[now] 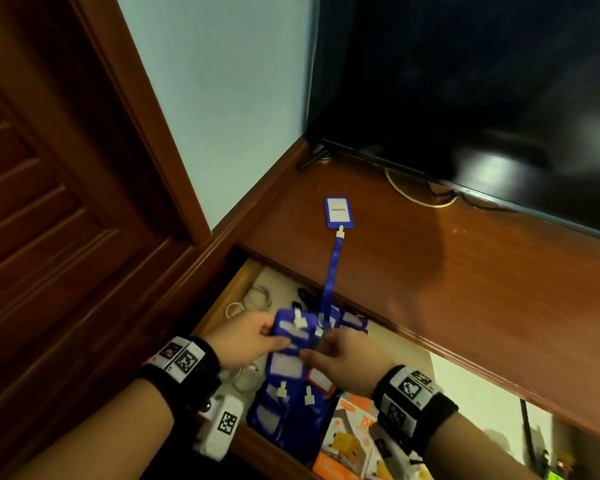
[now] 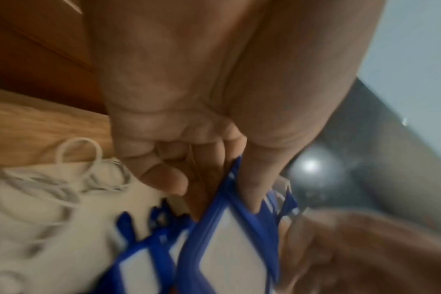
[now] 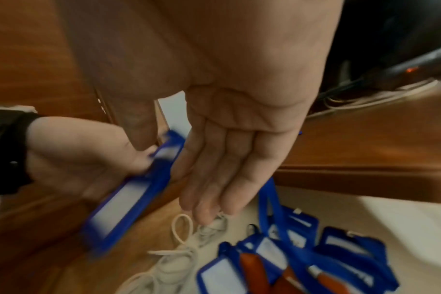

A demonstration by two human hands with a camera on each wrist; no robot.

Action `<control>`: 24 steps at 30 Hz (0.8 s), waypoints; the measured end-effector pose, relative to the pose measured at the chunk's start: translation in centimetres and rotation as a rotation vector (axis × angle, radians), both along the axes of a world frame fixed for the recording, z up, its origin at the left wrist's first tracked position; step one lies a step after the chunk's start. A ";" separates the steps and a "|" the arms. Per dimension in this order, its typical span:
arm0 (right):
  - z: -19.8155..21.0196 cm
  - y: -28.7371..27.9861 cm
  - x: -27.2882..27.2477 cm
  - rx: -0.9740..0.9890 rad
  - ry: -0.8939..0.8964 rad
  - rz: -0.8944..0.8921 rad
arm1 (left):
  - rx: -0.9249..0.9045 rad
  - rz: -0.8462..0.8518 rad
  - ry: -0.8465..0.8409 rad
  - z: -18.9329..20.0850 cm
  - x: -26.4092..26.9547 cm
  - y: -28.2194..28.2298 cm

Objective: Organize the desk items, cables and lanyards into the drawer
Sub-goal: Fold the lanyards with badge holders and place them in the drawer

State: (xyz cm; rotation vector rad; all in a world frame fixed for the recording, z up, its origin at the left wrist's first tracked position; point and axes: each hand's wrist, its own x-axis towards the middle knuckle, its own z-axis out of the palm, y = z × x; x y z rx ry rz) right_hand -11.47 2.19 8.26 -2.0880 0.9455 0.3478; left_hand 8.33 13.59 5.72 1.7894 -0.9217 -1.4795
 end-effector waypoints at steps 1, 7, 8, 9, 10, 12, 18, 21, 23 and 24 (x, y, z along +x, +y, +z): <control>-0.1 -1.0 0.3 -0.048 0.037 0.004 | 0.066 -0.120 -0.096 -1.1 0.2 0.4; 0.3 -9.6 4.6 -0.249 -0.066 -0.214 | 0.287 -0.424 -0.431 -6.8 -0.8 0.7; 0.2 -10.9 5.7 -0.282 -0.086 -0.240 | 0.305 -0.424 -0.466 -7.7 -0.9 0.5; -0.1 -12.1 6.8 -0.316 -0.095 -0.256 | 0.310 -0.424 -0.503 -8.5 -1.1 0.4; -0.4 -13.2 7.9 -0.340 -0.096 -0.265 | 0.320 -0.426 -0.535 -9.0 -1.4 0.3; -1.4 -14.9 9.6 -0.354 -0.073 -0.252 | 0.344 -0.445 -0.587 -10.1 -1.8 0.3; -5.3 -16.5 11.1 -0.401 0.298 0.093 | 0.424 -0.416 -0.658 -11.4 -2.3 0.4; -5.9 -15.2 9.6 -0.459 0.295 0.104 | 0.463 -0.420 -0.688 -11.1 -2.2 0.1; -6.0 -14.6 7.8 -0.497 0.197 0.040 | 0.479 -0.425 -0.714 -10.6 -2.1 0.0; -6.1 -14.3 6.8 -0.515 0.136 0.005 | 0.485 -0.425 -0.724 -10.4 -2.1 0.0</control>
